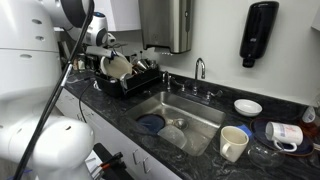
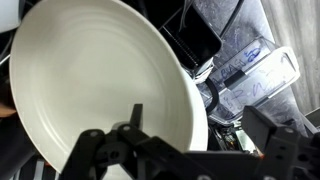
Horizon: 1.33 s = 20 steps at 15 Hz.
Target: Remove the beige plate from the dish rack and place it in the sink
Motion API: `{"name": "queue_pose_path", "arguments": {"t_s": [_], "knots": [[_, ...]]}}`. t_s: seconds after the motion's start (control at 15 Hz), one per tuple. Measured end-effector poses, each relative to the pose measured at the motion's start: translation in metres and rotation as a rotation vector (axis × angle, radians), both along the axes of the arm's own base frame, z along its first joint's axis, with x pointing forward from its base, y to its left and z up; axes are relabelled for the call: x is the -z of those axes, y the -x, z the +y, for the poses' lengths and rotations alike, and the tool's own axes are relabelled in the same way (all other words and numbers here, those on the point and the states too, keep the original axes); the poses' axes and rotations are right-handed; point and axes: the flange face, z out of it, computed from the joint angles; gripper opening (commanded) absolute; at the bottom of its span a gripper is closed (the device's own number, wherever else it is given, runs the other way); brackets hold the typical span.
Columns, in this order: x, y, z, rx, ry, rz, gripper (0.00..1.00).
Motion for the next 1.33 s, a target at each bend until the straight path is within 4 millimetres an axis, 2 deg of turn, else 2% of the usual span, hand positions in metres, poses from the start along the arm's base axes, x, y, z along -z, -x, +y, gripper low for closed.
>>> {"name": "queue_pose_path", "arguments": {"t_s": [0.27, 0.47, 0.53, 0.67, 0.73, 1.2, 1.33], "knots": [[0.011, -0.015, -0.007, 0.020, 0.009, 0.011, 1.00], [0.019, -0.020, -0.004, -0.029, -0.004, 0.060, 1.00], [0.021, -0.021, -0.002, -0.056, -0.011, 0.083, 0.75], [0.022, -0.022, -0.001, -0.094, -0.015, 0.119, 0.67], [0.022, -0.024, 0.000, -0.102, -0.017, 0.131, 0.57], [0.021, -0.033, -0.002, -0.092, -0.021, 0.144, 0.09], [0.019, -0.035, -0.003, -0.083, -0.023, 0.144, 0.01]]}}
